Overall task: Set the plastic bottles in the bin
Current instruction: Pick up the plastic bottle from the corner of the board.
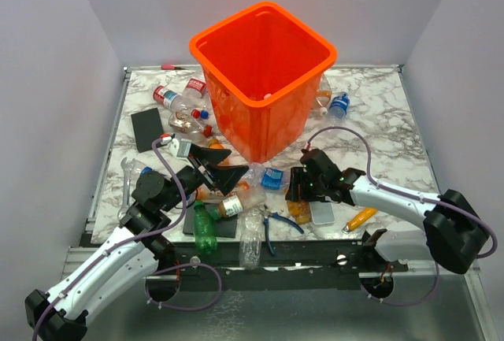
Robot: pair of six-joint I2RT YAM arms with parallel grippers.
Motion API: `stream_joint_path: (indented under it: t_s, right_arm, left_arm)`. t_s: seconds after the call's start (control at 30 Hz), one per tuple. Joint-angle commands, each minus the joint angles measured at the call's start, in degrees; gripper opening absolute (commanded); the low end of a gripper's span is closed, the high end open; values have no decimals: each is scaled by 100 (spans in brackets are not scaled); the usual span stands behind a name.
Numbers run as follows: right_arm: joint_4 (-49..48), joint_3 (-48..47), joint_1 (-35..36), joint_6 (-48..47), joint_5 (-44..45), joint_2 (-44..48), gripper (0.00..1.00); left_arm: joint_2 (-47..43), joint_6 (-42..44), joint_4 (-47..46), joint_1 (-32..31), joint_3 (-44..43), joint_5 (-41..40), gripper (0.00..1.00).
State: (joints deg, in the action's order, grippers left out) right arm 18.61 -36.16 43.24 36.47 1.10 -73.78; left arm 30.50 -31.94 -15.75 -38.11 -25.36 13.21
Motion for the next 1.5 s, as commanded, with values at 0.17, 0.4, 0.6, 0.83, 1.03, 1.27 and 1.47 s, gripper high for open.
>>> stream_joint_path:
  t_s: [0.17,0.4,0.6,0.83,1.03,1.27,1.47]
  right_arm:
    - [721,-453,77,-82,-214,2153,49]
    - [-735,-252,79,250,-765,4171,43]
    - [-3201,364,72,633,-1062,4910,42]
    - [-5068,334,77,864,-1451,4219,40]
    - [-6113,226,75,1113,-1636,3613,39]
    - [-6593,182,78,1400,-1815,3302,38]
    - [-6621,212,76,1451,-1853,3260,38]
  left_arm:
    - [-15,2,119,-17,-391,-262,99]
    - [562,-998,-1070,-24,-496,111,99]
    - [1349,-1984,-2392,-143,-616,825,99]
    - [1754,-1510,-2749,-1299,-1004,835,99]
    - [2147,-1057,-2749,-2042,-1116,643,99]
    - [2305,-881,-2752,-2179,-1135,452,99]
    - [2343,-775,-2758,-2203,-1199,289,65]
